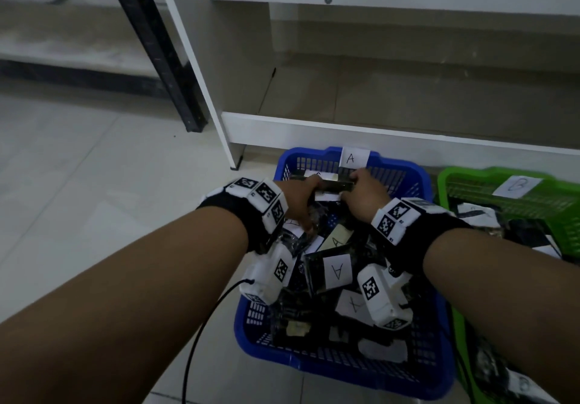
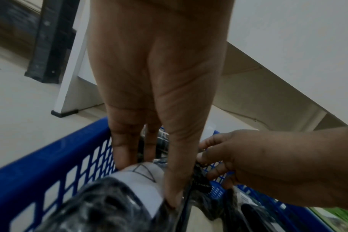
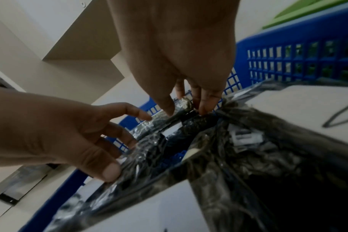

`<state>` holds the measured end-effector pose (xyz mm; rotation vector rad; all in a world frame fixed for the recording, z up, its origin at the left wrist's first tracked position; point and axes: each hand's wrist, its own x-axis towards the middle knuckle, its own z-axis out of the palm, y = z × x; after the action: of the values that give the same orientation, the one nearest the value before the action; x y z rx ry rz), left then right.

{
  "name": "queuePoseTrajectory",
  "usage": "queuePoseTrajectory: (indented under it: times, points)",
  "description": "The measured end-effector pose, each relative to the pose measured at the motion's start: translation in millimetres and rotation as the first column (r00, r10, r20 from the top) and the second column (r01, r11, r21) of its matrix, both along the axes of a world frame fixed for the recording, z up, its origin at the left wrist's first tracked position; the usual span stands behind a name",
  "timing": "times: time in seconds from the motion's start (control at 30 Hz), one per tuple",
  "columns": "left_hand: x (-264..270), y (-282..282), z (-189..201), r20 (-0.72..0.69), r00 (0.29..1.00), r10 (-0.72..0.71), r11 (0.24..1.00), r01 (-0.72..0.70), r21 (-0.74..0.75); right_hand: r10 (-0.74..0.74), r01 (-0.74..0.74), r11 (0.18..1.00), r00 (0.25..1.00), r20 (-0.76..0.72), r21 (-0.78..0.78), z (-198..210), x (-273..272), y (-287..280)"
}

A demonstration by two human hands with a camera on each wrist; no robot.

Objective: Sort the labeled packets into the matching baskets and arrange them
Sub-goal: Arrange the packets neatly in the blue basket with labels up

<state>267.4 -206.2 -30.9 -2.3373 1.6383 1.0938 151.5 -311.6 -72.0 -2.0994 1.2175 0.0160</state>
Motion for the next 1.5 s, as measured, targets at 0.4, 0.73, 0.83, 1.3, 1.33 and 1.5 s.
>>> queuePoseTrajectory:
  times: [0.4,0.73,0.83,1.3,1.33,1.5]
  points:
    - [12.9,-9.8,19.0,-0.402,0.82,0.408,0.88,-0.471,-0.069,0.038,-0.063,0.995,0.96,0.278,0.081,36.8,-15.3,-2.5]
    - [-11.5,-3.8,2.4,-0.31,0.868,0.387,0.914,-0.405,0.007,0.077,-0.099,0.991,0.971,0.226,0.087,48.0,-44.1,-29.6]
    - [-30.9,-2.7,-4.1,-0.063,0.99,0.129,0.99,-0.125,0.071,0.125,-0.128,0.992,0.978,0.168,0.009,45.8,-59.2,-41.5]
    - [-41.0,-9.1,-30.1,-0.06,0.994,0.089,0.99,-0.081,0.118,0.246,-0.239,0.939,0.969,-0.002,-0.249,28.9,-61.4,-36.0]
    - [-42.9,-10.3,-31.5,-0.061,0.995,0.081,0.988,-0.072,0.134,0.244,-0.236,0.94,0.97,0.001,-0.246,28.9,-61.6,-36.1]
    - [-49.3,-9.4,-30.5,-0.068,0.998,0.015,0.984,-0.002,0.18,0.235,-0.228,0.943,0.972,0.001,-0.242,28.0,-61.8,-36.7]
